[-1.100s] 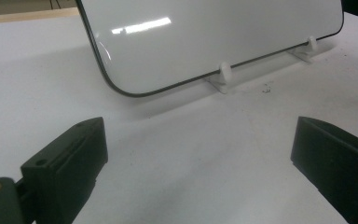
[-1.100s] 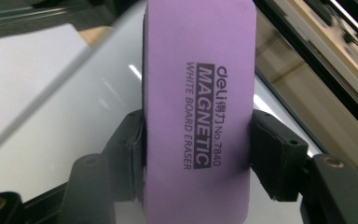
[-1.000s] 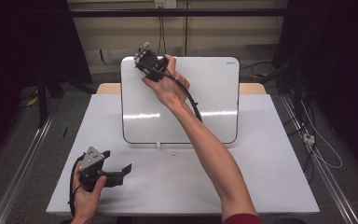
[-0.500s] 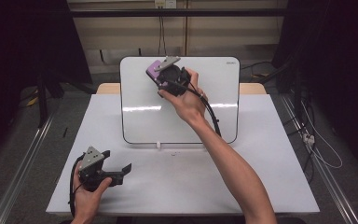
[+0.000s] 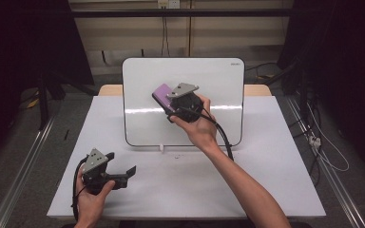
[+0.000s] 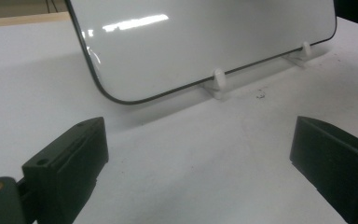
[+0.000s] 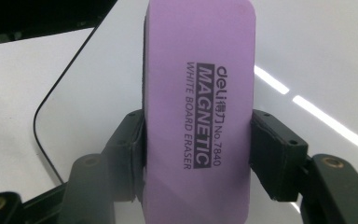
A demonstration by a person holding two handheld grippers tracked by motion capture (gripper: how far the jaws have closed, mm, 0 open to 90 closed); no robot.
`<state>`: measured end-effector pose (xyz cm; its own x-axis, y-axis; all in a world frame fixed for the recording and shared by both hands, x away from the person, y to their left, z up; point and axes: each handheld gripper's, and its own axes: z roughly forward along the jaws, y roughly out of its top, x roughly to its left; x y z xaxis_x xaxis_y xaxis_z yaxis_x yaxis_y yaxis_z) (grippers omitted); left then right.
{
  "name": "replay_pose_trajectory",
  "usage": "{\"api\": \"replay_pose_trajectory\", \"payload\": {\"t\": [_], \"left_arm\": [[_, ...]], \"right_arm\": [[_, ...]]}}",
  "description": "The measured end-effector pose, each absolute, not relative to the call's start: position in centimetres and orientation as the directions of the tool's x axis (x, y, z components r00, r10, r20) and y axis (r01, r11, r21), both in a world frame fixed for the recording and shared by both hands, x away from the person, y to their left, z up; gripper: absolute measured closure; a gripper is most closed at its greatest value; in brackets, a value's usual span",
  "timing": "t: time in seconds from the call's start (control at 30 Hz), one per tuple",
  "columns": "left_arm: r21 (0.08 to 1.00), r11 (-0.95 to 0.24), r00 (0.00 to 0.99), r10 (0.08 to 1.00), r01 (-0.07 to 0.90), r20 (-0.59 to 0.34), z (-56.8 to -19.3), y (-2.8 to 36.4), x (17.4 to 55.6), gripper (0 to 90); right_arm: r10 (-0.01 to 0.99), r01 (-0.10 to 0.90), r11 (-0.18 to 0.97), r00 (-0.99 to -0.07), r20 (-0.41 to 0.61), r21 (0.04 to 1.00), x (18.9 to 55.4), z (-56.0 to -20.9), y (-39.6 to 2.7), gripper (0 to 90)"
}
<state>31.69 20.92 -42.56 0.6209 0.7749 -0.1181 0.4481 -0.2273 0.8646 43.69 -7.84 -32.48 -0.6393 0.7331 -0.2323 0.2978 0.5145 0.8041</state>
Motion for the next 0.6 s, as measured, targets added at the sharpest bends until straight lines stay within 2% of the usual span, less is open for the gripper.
{"api": "replay_pose_trajectory", "payload": {"t": [0.37, 0.6], "left_arm": [[0.891, -0.216, 0.611, 0.787, 0.399, -0.083, -42.3, 20.2, 31.9, 7.0], [0.921, -0.168, 0.611, 0.787, 0.352, -0.09, -41.6, 19.4, 31.6, 4.6]], "right_arm": [[0.731, 0.336, 0.4, -0.678, -0.075, 0.853, 41.7, -34.8, -9.4, 41.0], [0.706, 0.332, 0.376, -0.707, -0.036, 0.865, 39.7, -36.3, -9.8, 41.0]]}}
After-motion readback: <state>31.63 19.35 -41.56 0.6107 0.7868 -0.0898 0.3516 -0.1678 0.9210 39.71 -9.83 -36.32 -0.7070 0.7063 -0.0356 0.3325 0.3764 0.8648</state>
